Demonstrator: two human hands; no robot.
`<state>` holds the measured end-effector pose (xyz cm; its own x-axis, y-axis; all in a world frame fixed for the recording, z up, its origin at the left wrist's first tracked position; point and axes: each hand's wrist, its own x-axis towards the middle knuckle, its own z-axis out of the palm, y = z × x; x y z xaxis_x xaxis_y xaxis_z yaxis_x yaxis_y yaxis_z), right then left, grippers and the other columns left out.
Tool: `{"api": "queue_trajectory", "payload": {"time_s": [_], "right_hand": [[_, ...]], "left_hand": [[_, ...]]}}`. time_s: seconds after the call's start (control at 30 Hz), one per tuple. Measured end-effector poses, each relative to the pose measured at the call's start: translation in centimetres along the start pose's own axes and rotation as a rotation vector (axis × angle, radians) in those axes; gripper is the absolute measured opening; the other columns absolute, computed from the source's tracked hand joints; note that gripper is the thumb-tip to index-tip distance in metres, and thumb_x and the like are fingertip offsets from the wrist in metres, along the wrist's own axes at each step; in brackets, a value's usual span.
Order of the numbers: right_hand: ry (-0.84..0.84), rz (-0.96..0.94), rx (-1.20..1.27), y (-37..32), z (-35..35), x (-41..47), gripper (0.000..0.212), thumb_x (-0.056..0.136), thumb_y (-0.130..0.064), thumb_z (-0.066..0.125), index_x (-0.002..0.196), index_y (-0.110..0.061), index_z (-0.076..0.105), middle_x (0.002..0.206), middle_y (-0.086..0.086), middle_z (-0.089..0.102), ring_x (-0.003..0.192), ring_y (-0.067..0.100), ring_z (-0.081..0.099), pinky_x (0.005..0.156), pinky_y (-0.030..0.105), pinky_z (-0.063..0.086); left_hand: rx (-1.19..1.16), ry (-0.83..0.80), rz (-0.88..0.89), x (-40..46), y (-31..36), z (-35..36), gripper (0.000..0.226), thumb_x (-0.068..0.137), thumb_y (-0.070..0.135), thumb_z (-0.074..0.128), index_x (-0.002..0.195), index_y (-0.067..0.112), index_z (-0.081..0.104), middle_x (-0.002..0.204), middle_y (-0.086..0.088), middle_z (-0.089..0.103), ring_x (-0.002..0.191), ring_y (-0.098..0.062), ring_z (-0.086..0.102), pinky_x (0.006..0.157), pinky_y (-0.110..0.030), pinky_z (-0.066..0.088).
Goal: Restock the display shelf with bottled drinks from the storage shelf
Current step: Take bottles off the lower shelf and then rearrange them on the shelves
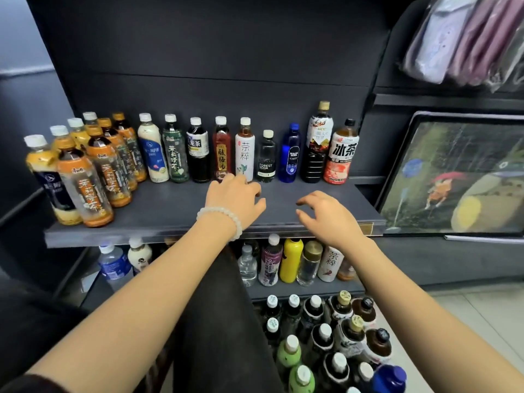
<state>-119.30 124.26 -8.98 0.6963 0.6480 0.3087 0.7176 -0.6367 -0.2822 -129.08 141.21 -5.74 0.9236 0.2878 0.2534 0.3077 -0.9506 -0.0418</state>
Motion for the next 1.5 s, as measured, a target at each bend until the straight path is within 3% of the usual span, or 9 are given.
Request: {"api": "queue_trajectory", "payload": {"time_s": [0.43, 0.7, 0.93, 1.17, 1.5], "right_hand": [[-0.032, 0.190, -0.116, 0.9, -0.5, -2.2, 0.037, 0.094, -0.036, 0.047, 0.125, -0.017, 0.055, 0.123, 0.003, 0.055, 0.115, 0.022, 0.053, 0.086, 0.035, 0.045], [0.029, 0.507, -0.078, 2.8, 2.4, -6.9, 0.032, 0.092, -0.034, 0.049, 0.119, -0.018, 0.057, 0.112, 0.004, 0.057, 0.107, 0.024, 0.055, 0.082, 0.036, 0.047], [0.056, 0.765, 0.001, 3.4, 5.9, -15.6, 0.032, 0.093, -0.036, 0.048, 0.118, -0.020, 0.059, 0.116, 0.001, 0.057, 0.107, 0.023, 0.056, 0.083, 0.035, 0.047], [-0.105, 0.824, 0.083, 5.0, 11.8, -24.5, 0.031, 0.091, -0.039, 0.047, 0.115, -0.021, 0.058, 0.113, 0.002, 0.056, 0.108, 0.024, 0.055, 0.081, 0.038, 0.048], [-0.351, 0.894, 0.138, 5.6, 18.7, -28.7, 0.039, 0.089, -0.046, 0.047, 0.117, -0.019, 0.054, 0.115, 0.005, 0.055, 0.108, 0.027, 0.055, 0.079, 0.037, 0.047]], "left_hand": [[-0.151, -0.010, 0.136, 0.7, 1.2, 1.6, 0.040, 0.096, 0.046, 0.035, 0.128, 0.027, 0.051, 0.127, -0.002, 0.053, 0.120, -0.024, 0.043, 0.091, -0.039, 0.037], [-0.179, -0.079, 0.381, 3.4, 1.4, 4.6, 0.038, 0.096, 0.046, 0.037, 0.126, 0.029, 0.052, 0.125, -0.002, 0.054, 0.120, -0.025, 0.045, 0.090, -0.039, 0.039], [-0.233, -0.197, 0.520, 0.6, 6.7, 6.9, 0.039, 0.094, 0.047, 0.038, 0.124, 0.028, 0.054, 0.124, -0.002, 0.054, 0.119, -0.025, 0.046, 0.089, -0.039, 0.039], [-0.205, -0.391, 0.546, -5.3, 11.9, 14.1, 0.041, 0.092, 0.051, 0.041, 0.125, 0.029, 0.053, 0.122, -0.002, 0.057, 0.117, -0.025, 0.051, 0.086, -0.037, 0.042], [-0.143, -0.674, 0.507, -11.0, 13.4, 24.5, 0.051, 0.087, 0.055, 0.047, 0.132, 0.030, 0.045, 0.123, -0.004, 0.057, 0.115, -0.027, 0.053, 0.084, -0.038, 0.047]]}}
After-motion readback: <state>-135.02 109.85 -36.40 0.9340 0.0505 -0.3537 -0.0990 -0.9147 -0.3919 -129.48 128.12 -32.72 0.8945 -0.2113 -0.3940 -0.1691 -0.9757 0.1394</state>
